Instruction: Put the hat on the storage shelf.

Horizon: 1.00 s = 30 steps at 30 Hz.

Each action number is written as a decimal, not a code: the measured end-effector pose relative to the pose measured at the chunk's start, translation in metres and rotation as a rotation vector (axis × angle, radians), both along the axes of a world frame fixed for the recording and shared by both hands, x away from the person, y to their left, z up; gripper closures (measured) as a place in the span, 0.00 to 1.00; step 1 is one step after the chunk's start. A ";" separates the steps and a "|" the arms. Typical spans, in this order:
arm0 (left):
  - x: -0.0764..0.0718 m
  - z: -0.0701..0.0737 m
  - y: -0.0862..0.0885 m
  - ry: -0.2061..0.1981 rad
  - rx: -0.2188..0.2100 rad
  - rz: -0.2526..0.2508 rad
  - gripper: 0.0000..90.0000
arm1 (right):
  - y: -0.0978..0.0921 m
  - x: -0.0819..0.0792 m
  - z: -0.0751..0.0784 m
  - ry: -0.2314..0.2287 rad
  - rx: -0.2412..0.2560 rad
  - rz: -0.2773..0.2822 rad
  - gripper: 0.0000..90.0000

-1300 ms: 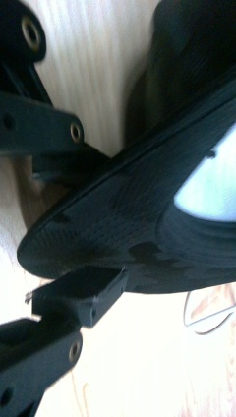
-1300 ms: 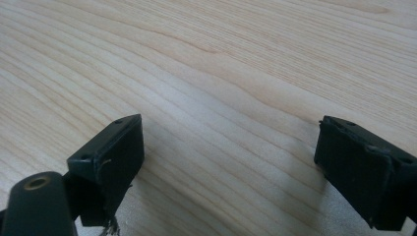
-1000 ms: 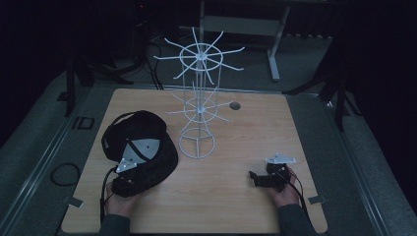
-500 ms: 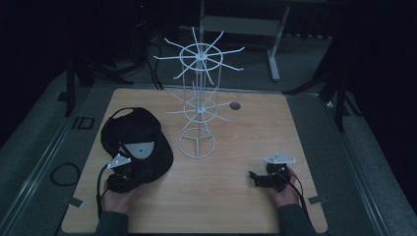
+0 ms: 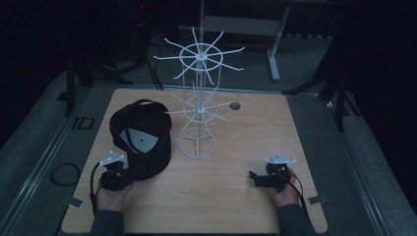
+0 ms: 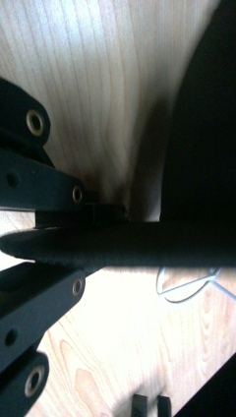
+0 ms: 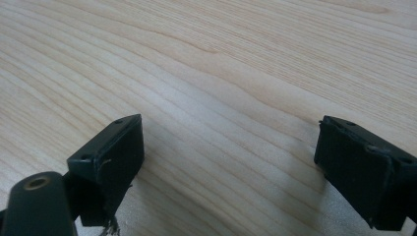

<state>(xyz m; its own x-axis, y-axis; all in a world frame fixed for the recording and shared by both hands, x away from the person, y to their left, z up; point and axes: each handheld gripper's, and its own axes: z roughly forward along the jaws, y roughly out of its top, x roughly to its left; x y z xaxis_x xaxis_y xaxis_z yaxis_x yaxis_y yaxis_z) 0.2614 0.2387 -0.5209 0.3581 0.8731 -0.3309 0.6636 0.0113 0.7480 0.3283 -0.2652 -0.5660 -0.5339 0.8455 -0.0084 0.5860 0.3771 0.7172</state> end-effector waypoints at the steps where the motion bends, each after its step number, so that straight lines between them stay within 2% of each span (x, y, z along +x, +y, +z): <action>1: 0.000 0.001 0.000 -0.006 0.009 -0.003 0.96 | 0.000 0.000 0.000 0.000 0.000 0.000 0.13; 20: 0.005 0.009 0.005 -0.027 0.035 0.042 0.96 | 0.000 0.000 0.000 0.000 0.000 0.001 0.13; 30: 0.007 0.021 0.011 -0.054 0.051 0.059 0.96 | 0.000 0.000 0.000 0.000 0.000 0.001 0.13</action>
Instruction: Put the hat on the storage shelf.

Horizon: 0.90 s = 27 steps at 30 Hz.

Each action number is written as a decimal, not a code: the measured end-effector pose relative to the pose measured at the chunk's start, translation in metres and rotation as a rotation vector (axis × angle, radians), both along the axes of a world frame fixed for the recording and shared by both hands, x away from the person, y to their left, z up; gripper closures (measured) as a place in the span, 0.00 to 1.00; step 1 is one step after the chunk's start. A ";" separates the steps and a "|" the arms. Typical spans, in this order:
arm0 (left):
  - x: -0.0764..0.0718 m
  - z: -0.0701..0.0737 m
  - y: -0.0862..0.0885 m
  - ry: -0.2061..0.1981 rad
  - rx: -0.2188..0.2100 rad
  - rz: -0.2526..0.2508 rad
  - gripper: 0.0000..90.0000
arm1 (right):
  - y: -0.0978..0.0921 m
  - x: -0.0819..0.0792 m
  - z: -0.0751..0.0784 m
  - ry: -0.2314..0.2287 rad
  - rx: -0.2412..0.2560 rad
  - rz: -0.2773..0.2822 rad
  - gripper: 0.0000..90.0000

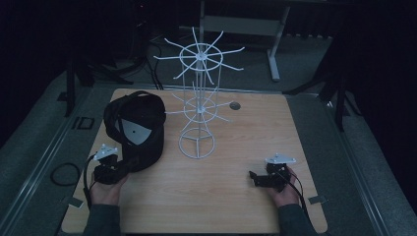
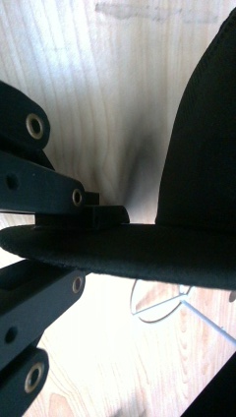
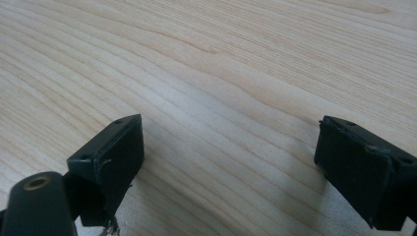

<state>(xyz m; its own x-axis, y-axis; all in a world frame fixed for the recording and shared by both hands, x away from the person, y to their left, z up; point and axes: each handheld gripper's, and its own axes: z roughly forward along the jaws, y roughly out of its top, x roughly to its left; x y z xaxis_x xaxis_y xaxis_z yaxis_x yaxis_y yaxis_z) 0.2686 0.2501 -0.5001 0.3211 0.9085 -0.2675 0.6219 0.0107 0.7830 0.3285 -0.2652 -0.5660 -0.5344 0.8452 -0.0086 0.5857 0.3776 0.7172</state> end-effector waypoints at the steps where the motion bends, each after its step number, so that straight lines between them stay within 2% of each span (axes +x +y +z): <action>1: 0.000 0.002 0.000 -0.003 0.002 0.001 0.96 | 0.000 0.000 0.000 0.000 0.000 0.000 0.13; 7: 0.002 0.010 0.002 -0.027 0.009 0.009 0.96 | 0.000 0.000 0.000 0.000 0.000 0.000 0.13; 27: 0.005 0.023 0.004 -0.063 -0.021 0.023 0.96 | 0.000 0.000 0.000 0.001 0.000 0.000 0.13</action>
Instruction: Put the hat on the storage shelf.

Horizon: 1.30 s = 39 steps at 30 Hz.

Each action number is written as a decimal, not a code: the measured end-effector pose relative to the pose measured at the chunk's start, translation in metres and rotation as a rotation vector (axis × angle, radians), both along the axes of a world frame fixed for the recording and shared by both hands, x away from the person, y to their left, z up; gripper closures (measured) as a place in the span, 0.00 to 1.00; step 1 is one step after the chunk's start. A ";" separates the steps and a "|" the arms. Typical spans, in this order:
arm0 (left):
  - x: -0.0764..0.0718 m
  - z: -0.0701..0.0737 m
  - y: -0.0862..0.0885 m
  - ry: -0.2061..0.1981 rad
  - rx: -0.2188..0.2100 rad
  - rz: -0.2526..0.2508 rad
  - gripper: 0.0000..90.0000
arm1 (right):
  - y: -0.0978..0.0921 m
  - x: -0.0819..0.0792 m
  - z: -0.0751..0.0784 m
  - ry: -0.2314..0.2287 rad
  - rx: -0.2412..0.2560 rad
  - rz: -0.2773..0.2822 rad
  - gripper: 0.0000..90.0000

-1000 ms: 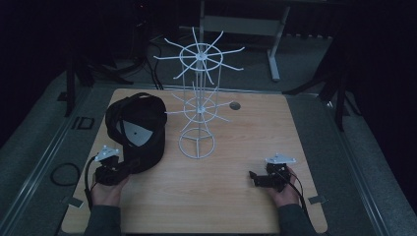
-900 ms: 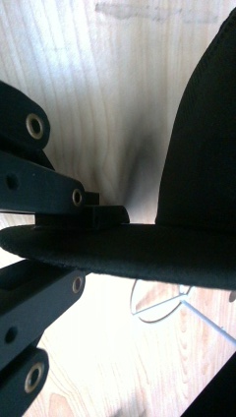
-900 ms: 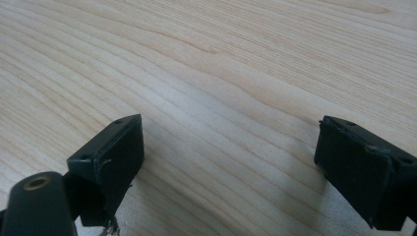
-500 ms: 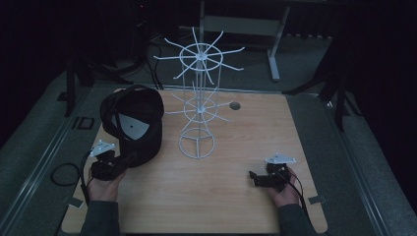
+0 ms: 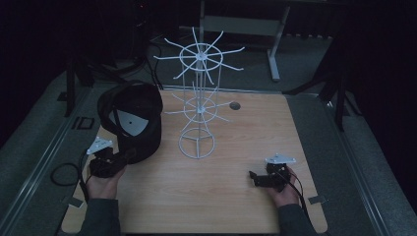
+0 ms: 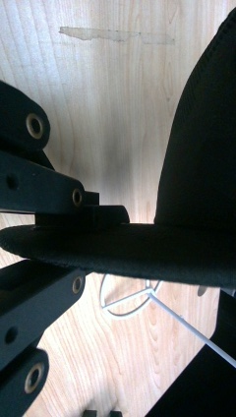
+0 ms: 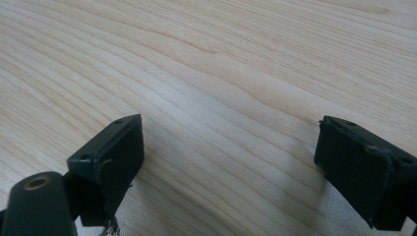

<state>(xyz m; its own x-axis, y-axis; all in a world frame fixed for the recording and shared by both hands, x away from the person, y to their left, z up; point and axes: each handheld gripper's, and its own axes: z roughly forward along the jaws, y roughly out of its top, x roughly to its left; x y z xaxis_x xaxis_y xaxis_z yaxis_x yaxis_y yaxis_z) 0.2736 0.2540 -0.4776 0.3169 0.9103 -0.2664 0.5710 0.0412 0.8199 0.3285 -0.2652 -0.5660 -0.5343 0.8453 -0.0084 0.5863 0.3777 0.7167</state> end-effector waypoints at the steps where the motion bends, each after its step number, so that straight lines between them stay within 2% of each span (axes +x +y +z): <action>1: 0.000 0.001 0.000 -0.001 0.000 0.001 0.96 | 0.000 0.000 0.000 0.000 0.000 0.000 0.13; 39: 0.005 0.024 0.002 -0.070 -0.002 0.027 0.96 | 0.000 0.000 0.000 0.000 0.000 0.000 0.13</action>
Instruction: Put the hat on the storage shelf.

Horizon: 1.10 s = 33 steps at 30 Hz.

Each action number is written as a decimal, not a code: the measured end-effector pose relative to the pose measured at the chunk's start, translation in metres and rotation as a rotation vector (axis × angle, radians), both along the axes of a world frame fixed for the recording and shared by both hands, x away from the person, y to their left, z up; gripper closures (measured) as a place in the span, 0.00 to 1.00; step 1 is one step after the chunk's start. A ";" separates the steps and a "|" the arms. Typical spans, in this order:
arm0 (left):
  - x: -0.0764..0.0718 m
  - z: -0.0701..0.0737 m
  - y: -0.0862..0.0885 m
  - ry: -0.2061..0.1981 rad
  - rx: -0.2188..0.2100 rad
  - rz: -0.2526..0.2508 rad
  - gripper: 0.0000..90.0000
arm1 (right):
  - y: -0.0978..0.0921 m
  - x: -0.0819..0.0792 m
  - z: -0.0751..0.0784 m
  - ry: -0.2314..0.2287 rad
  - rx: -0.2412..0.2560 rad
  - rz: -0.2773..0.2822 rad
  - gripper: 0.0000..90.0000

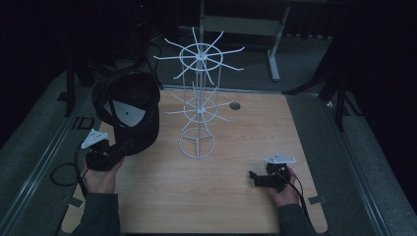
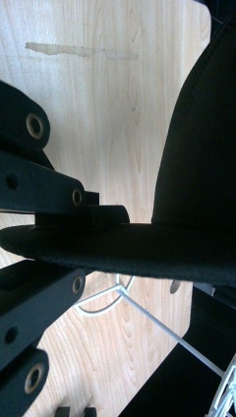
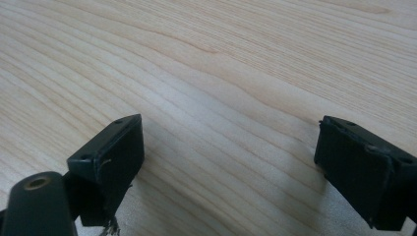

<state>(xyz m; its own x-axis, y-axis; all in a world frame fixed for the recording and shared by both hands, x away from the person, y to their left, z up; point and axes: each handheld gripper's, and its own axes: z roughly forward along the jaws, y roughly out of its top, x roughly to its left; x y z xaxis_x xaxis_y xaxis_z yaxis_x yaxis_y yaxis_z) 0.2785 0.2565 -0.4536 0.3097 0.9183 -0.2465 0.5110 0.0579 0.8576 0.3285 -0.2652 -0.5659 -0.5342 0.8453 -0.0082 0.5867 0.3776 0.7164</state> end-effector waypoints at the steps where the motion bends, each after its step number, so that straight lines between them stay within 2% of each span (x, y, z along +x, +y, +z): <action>1: 0.000 0.001 0.001 0.000 0.001 0.000 0.96 | 0.000 0.000 0.000 0.000 0.000 0.000 0.13; 33: -0.004 0.022 -0.002 -0.060 0.028 0.022 0.96 | 0.000 0.000 0.000 -0.001 0.000 0.001 0.13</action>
<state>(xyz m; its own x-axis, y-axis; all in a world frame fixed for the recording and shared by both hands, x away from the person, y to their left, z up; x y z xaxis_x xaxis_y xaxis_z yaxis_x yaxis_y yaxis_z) 0.2747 0.2544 -0.4319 0.3025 0.9315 -0.2019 0.4572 0.0441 0.8883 0.3286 -0.2651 -0.5659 -0.5346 0.8450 -0.0088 0.5854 0.3778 0.7173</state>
